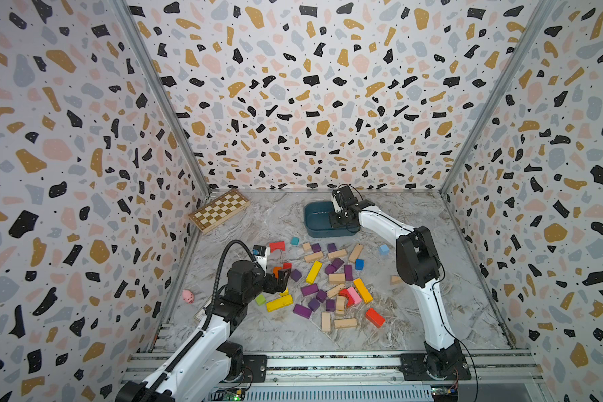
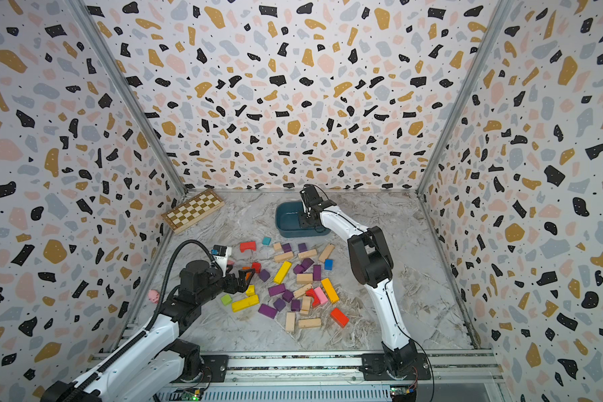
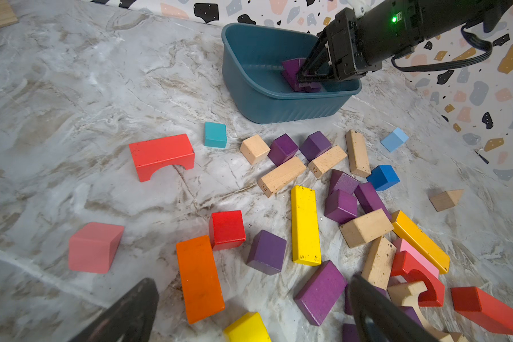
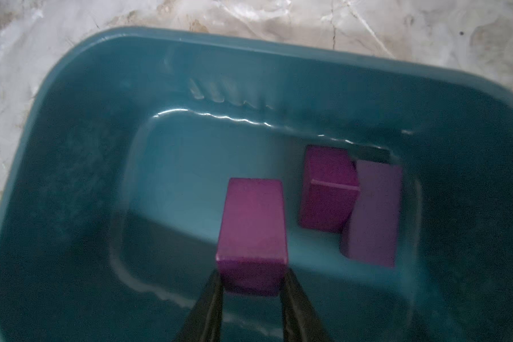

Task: Pick purple bricks into the storage bin
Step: Place the building block in the storage box.

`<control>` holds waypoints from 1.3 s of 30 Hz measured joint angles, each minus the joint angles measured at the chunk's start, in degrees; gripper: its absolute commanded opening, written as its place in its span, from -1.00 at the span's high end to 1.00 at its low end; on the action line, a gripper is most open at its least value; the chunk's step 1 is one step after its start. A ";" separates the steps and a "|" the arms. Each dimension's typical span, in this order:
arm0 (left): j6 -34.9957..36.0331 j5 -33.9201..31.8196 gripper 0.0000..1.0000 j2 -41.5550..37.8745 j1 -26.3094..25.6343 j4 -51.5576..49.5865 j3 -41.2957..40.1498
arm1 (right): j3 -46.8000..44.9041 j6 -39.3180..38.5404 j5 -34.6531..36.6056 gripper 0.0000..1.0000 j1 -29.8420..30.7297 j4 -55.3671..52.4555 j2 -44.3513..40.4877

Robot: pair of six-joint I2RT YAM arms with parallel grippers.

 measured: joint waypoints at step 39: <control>0.00 0.00 -0.98 -0.07 0.00 0.00 0.00 | 5.35 3.06 4.24 0.12 -0.46 -2.32 4.28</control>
